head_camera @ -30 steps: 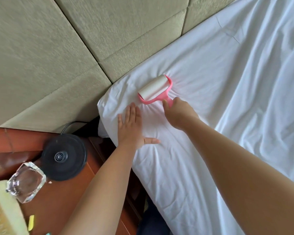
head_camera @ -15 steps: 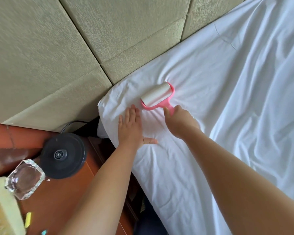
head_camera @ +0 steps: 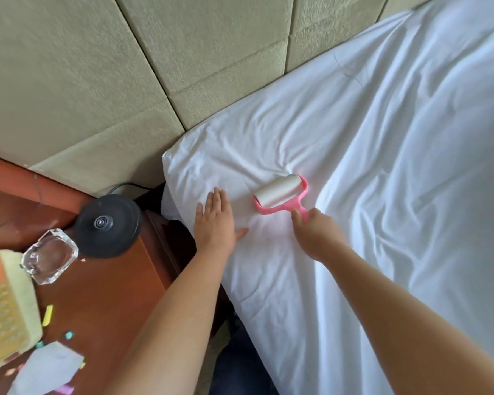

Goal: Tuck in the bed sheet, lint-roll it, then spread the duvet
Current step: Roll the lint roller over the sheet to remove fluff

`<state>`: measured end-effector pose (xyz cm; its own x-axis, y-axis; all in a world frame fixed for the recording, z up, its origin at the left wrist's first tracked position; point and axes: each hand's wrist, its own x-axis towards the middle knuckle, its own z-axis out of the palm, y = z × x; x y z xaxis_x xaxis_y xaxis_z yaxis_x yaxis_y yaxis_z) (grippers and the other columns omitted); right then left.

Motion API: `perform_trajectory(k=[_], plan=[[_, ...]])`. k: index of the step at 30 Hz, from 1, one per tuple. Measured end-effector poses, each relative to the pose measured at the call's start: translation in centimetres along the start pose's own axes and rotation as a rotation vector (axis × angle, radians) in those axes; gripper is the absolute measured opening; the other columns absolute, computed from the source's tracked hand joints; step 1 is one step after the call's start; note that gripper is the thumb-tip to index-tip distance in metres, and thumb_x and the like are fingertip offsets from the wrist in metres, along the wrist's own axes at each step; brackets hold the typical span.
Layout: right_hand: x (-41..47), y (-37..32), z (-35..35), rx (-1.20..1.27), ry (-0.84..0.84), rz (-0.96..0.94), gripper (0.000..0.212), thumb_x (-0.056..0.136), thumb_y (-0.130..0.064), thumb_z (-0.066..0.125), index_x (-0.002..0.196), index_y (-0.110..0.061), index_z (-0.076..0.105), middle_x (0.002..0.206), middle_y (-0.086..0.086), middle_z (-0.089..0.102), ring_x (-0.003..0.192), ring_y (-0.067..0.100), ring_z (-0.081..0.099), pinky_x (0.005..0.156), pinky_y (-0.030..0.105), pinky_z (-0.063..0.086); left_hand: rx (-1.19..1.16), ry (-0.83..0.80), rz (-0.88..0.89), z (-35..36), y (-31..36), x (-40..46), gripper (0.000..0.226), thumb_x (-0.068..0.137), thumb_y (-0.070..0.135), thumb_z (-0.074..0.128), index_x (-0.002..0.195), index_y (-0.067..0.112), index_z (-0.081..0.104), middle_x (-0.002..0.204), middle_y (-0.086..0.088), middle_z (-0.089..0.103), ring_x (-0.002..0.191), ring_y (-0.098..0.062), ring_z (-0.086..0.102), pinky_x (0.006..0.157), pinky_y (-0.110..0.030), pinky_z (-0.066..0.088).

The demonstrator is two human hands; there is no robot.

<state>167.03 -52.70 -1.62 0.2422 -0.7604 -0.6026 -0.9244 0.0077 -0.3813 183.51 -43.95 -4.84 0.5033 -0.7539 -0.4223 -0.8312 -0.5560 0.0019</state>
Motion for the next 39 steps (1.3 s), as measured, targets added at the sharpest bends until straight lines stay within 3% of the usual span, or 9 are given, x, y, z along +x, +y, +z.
perform_trajectory(k=[5, 11, 16, 21, 25, 39], plan=[[-2.4, 1.0, -0.1, -0.035, 0.109, -0.042, 0.044, 0.098, -0.051, 0.029, 0.097, -0.012, 0.049, 0.086, 0.006, 0.05, 0.081, 0.028, 0.048, 0.068, 0.033, 0.034, 0.011, 0.015, -0.016, -0.3, -0.5, -1.5, 0.103, 0.088, 0.054, 0.056, 0.151, 0.005, -0.009, 0.161, -0.01, -0.007, 0.148, -0.021, -0.001, 0.121, -0.037, 0.006], [-3.0, 0.6, 0.4, -0.027, 0.159, -0.094, 0.043, 0.098, -0.051, 0.031, 0.089, -0.012, 0.044, 0.071, -0.001, 0.045, 0.073, 0.029, 0.048, 0.063, 0.034, 0.036, 0.018, -0.026, -0.009, -0.1, -1.4, -1.4, 0.113, 0.082, 0.055, 0.064, 0.15, 0.004, -0.011, 0.16, -0.011, -0.009, 0.148, -0.022, -0.003, 0.121, -0.038, 0.006], [-2.2, -0.6, 2.5, -0.126, 0.052, -0.12, 0.041, 0.098, -0.053, 0.029, 0.092, -0.015, 0.043, 0.096, 0.009, 0.06, 0.083, 0.03, 0.053, 0.068, 0.033, 0.036, -0.01, -0.074, 0.024, 0.5, -2.7, 0.2, 0.119, 0.078, 0.058, 0.067, 0.15, 0.005, -0.011, 0.16, -0.01, -0.012, 0.148, -0.022, -0.004, 0.121, -0.038, 0.005], [-0.3, -3.4, 2.8, -0.129, -0.015, -0.097, 0.04, 0.099, -0.052, 0.027, 0.095, -0.014, 0.04, 0.094, 0.007, 0.056, 0.082, 0.029, 0.05, 0.069, 0.034, 0.036, -0.022, -0.115, 0.058, 0.6, -4.1, 2.1, 0.127, 0.071, 0.064, 0.068, 0.15, 0.006, -0.012, 0.159, -0.009, -0.015, 0.148, -0.021, -0.007, 0.121, -0.038, 0.004], [1.8, -6.6, 2.7, -0.125, -0.033, -0.116, 0.041, 0.1, -0.052, 0.026, 0.096, -0.014, 0.039, 0.107, 0.012, 0.06, 0.101, 0.034, 0.057, 0.071, 0.034, 0.034, -0.011, -0.101, 0.068, -0.2, -5.3, 4.7, 0.129, 0.069, 0.068, 0.067, 0.15, 0.006, -0.012, 0.159, -0.009, -0.015, 0.148, -0.021, -0.008, 0.12, -0.038, 0.001], [8.6, -15.3, 4.3, -0.048, -0.05, -0.129, 0.047, 0.099, -0.054, 0.026, 0.105, -0.011, 0.043, 0.112, 0.013, 0.058, 0.106, 0.032, 0.055, 0.074, 0.034, 0.034, -0.053, -0.104, 0.033, -3.0, -9.6, 13.2, 0.14, 0.056, 0.076, 0.068, 0.151, 0.003, -0.005, 0.16, -0.011, -0.007, 0.148, -0.021, -0.006, 0.12, -0.037, 0.002]])
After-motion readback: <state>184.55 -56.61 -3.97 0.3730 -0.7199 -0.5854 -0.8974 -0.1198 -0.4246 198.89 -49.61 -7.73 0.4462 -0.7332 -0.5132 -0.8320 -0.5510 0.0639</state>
